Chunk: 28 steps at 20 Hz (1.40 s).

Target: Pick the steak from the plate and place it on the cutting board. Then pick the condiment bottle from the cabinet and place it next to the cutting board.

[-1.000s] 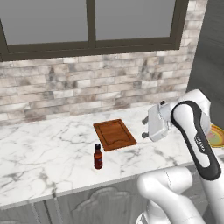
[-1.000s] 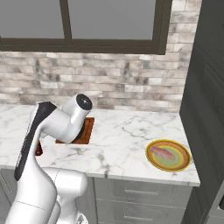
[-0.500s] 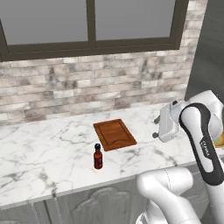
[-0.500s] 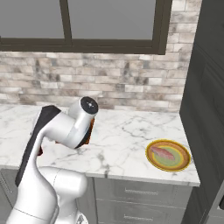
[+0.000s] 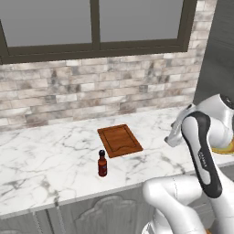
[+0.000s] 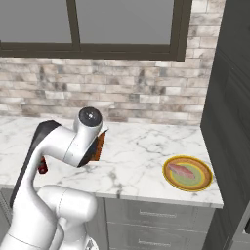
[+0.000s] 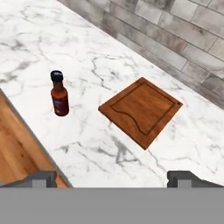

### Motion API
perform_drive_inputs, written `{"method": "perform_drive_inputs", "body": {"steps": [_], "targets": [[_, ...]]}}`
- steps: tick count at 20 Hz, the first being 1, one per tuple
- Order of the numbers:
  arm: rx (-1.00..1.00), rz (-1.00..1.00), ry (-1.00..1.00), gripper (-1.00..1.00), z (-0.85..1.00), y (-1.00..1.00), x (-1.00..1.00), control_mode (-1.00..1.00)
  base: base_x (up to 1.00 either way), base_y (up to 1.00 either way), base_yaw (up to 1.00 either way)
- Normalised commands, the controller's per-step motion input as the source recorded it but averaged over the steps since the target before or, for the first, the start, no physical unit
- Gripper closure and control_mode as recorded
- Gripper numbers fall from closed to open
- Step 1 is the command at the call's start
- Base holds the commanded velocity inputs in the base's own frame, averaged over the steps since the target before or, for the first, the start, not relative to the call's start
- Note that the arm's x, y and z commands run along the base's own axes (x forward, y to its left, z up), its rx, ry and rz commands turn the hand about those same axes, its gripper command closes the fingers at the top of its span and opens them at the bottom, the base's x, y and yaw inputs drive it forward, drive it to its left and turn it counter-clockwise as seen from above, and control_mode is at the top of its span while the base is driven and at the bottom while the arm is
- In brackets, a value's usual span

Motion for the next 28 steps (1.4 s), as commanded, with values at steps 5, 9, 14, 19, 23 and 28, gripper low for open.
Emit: {"method": "perform_drive_inputs", "body": {"steps": [5,9,14,19,23,28], "targets": [[-0.13,-0.22,0.00,-1.00,-0.13,-0.34,0.13,-1.00,0.00,0.00,0.00],[-0.04,-0.12,0.00,-1.00,-0.12,-0.47,0.13,-1.00,0.00,0.00,0.00],[0.00,-0.01,0.00,-1.00,-0.09,-0.47,0.05,-1.00,0.00,0.00,0.00],[0.00,0.00,0.00,-1.00,-0.03,-0.37,0.02,-1.00,0.00,0.00,0.00],[-0.06,0.00,0.00,-1.00,0.00,-0.29,0.00,-1.00,0.00,0.00,0.00],[-0.14,-0.01,0.03,-1.00,0.00,-0.30,0.00,-1.00,0.00,0.00,0.00]]}}
